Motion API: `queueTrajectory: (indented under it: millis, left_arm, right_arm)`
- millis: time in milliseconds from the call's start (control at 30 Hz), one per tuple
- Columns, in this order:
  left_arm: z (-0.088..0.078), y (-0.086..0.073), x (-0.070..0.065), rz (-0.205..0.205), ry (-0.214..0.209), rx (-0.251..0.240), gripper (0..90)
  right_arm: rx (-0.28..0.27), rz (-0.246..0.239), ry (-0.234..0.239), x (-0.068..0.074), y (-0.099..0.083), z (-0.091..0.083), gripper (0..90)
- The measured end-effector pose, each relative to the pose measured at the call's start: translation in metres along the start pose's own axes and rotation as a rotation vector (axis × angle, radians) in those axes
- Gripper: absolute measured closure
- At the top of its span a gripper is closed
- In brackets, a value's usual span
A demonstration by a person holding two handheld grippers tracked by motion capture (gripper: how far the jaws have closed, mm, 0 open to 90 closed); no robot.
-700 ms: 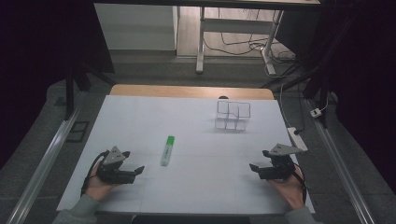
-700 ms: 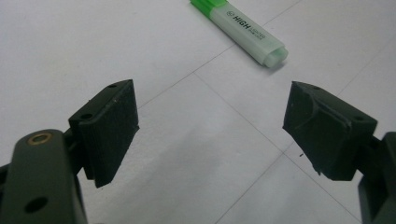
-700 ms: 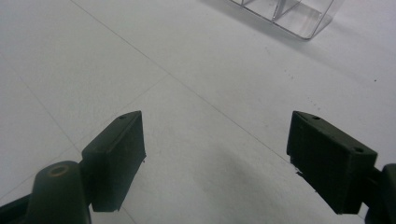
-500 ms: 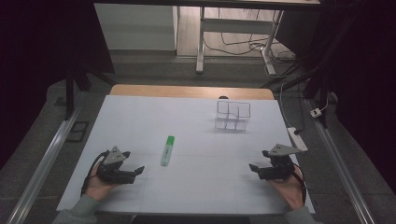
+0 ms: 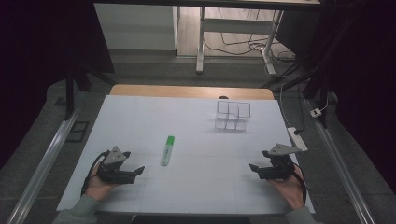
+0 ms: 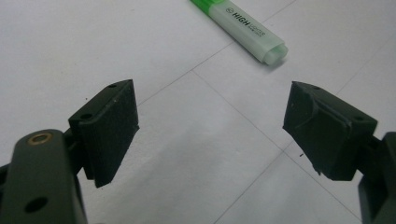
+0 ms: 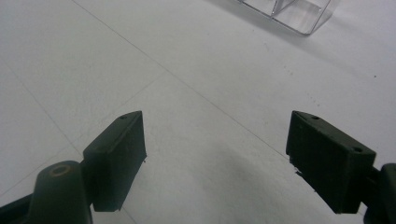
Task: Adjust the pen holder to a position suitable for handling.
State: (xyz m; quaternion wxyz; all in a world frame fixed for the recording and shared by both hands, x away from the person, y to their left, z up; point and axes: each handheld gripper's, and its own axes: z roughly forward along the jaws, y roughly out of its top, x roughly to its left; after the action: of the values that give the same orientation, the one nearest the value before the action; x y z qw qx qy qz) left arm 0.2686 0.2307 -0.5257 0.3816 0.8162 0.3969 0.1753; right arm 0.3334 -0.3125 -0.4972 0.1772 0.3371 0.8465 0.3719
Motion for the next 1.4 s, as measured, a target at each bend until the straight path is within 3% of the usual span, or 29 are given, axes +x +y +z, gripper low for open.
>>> queueTrajectory:
  millis: [433, 767, 1400]
  left_arm:
    - [0.001, 0.0, 0.0, 0.001, -0.001, 0.009, 17.7]
    - [0.002, 0.0, 0.0, -0.002, 0.004, 0.015, 17.5]
    - [0.003, 0.0, 0.0, 0.002, -0.001, 0.019, 17.3]
  right_arm:
    - [0.013, 0.016, -0.003, -0.003, 0.014, 0.005, 21.4]
    - [0.019, 0.047, -0.02, -0.014, 0.027, 0.014, 22.4]
    - [0.032, 0.057, -0.059, -0.027, 0.049, 0.027, 29.9]
